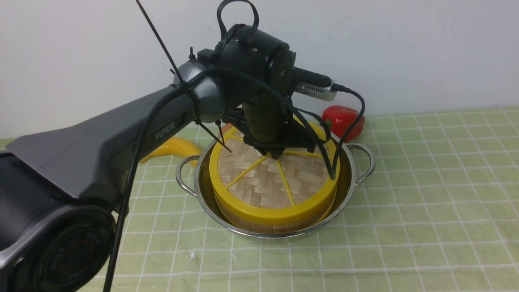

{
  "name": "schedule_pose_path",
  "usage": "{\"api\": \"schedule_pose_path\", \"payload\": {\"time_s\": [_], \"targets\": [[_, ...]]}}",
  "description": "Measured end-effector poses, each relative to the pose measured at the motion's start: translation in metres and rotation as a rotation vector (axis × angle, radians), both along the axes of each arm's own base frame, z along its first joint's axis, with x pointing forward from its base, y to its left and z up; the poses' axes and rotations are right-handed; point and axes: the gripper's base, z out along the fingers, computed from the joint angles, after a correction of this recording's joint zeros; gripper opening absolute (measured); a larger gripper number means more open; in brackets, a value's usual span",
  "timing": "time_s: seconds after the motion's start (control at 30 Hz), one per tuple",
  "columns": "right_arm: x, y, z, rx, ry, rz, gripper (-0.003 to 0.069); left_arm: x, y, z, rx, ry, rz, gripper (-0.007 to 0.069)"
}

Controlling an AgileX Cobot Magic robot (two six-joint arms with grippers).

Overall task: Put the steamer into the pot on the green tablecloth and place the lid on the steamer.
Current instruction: 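Place the yellow bamboo steamer lid onto the steamer in the pot with the left gripper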

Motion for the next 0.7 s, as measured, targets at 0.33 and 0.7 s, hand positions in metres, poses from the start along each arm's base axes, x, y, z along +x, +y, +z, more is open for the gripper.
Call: {"api": "schedule_pose_path", "payload": {"time_s": [0.33,0.7], "targets": [[0.000,0.000,0.000,0.002,0.001,-0.001,0.0384,0.000,0.003,0.008,0.021,-0.035,-0.006,0.0608],[0.045,0.001,-0.062,-0.309,0.102,-0.145,0.0351,-0.059,0.052,0.153,-0.012,-0.276,-0.012,0.0498]]}}
